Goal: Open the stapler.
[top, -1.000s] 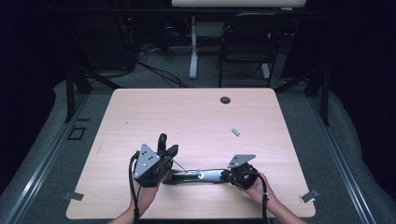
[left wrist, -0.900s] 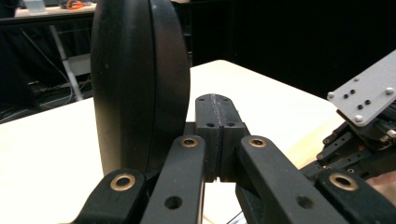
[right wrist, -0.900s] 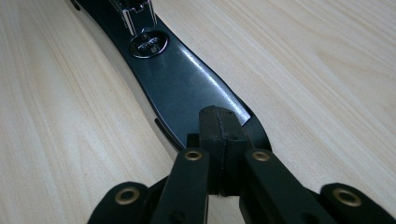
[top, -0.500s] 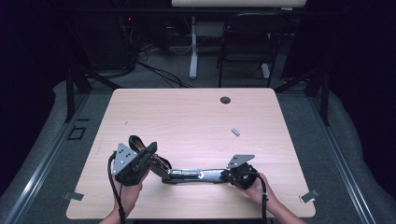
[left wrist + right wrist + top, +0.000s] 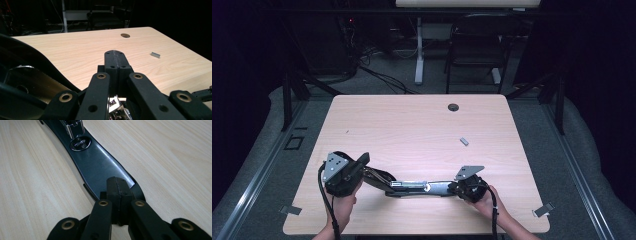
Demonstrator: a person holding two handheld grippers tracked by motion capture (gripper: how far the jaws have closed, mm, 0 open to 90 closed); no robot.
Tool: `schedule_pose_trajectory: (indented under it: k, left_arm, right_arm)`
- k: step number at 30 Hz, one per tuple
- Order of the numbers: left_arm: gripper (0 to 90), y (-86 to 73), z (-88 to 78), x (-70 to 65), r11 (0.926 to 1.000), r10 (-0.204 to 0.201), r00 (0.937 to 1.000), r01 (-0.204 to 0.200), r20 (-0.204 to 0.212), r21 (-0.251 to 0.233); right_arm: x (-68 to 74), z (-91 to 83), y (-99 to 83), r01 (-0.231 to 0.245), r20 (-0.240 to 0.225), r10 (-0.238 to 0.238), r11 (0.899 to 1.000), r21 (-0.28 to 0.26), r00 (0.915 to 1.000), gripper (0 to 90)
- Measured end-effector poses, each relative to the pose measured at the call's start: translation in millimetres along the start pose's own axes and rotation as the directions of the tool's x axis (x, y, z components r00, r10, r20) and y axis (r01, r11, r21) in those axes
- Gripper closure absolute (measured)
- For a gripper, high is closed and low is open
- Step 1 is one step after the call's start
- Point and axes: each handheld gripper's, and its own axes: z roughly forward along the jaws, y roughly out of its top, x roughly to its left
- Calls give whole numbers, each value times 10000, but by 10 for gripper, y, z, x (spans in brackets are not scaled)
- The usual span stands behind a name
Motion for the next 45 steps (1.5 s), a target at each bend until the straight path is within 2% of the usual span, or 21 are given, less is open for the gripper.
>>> schedule_pose_trajectory:
  k: [3,7,10,12,15,18,22,24,27,29,30,31,32,34,35,37,40,41,42,43,45]
  left_arm:
    - [900,16,8,-10,9992,369,9993,-371,92,143]
    - [841,24,44,-57,9943,897,9942,-929,600,530]
    - [803,25,68,-107,9873,1306,9862,-1387,1016,775]
    - [782,36,94,-133,9810,1499,9761,-1667,1574,995]
    - [750,31,136,-154,9735,1553,9637,-1866,2171,1321]
    - [710,23,168,-153,9686,1502,9555,-1936,2539,1559]
    - [608,23,204,-161,9553,1468,9425,-2138,3002,2043]
    - [546,17,214,-177,9491,1499,9410,-2229,3034,2226]
    - [455,5,228,-197,9323,1564,9272,-2524,3403,2591]
    - [408,-6,230,-206,9289,1580,9232,-2594,3504,2643]
    - [386,-24,233,-214,9172,1613,9133,-2786,3740,2847]
    - [363,-24,233,-214,9172,1613,9133,-2786,3740,2847]
    - [350,-47,235,-214,9011,1589,9010,-2994,4038,3135]
    - [315,-71,230,-214,8924,1608,8929,-3136,4206,3245]
    - [299,-79,228,-208,8809,1634,8848,-3300,4364,3393]
    - [272,-109,209,-208,8745,1716,8807,-3425,4415,3434]
    - [227,-139,178,-193,8489,1737,8648,-3740,4710,3735]
    - [211,-153,159,-191,8447,1840,8599,-3860,4761,3707]
    - [209,-161,142,-193,8389,1915,8589,-3945,4751,3751]
    - [184,-161,142,-193,8389,1915,8589,-3945,4751,3751]
    - [162,-196,87,-189,8214,2125,8531,-4200,4765,3858]
  right_arm:
    - [-9,4,5,-99,-92,99,10000,-5,9999,900]
    - [-40,9,34,-222,-151,224,9996,156,9996,869]
    - [-55,3,30,-354,-316,360,9992,192,9989,844]
    - [-55,0,63,-414,-275,427,9980,468,9987,827]
    - [-80,-9,103,-439,-157,454,9954,856,9988,778]
    - [-126,-35,106,-519,-192,536,9955,789,9984,735]
    - [-164,-98,128,-511,14,511,9970,587,9987,678]
    - [-177,-120,132,-506,62,503,9972,548,9987,651]
    - [-196,-145,129,-553,158,546,9972,510,9984,602]
    - [-204,-149,128,-521,191,511,9972,530,9985,584]
    - [-223,-157,120,-539,265,525,9971,530,9983,547]
    - [-223,-157,120,-539,265,525,9971,530,9983,547]
    - [-248,-170,111,-572,301,556,9968,551,9980,504]
    - [-271,-178,103,-603,467,578,9967,536,9972,464]
    - [-282,-177,99,-641,568,613,9967,503,9965,444]
    - [-300,-187,95,-659,733,620,9965,523,9954,404]
    - [-322,-193,96,-516,1130,429,9958,751,9927,364]
    - [-328,-188,98,-516,1228,405,9948,879,9916,362]
    - [-338,-188,96,-481,1225,361,9942,965,9918,362]
    - [-338,-188,96,-481,1225,361,9942,965,9918,362]
    - [-363,-187,84,-489,1340,350,9936,1018,9904,340]
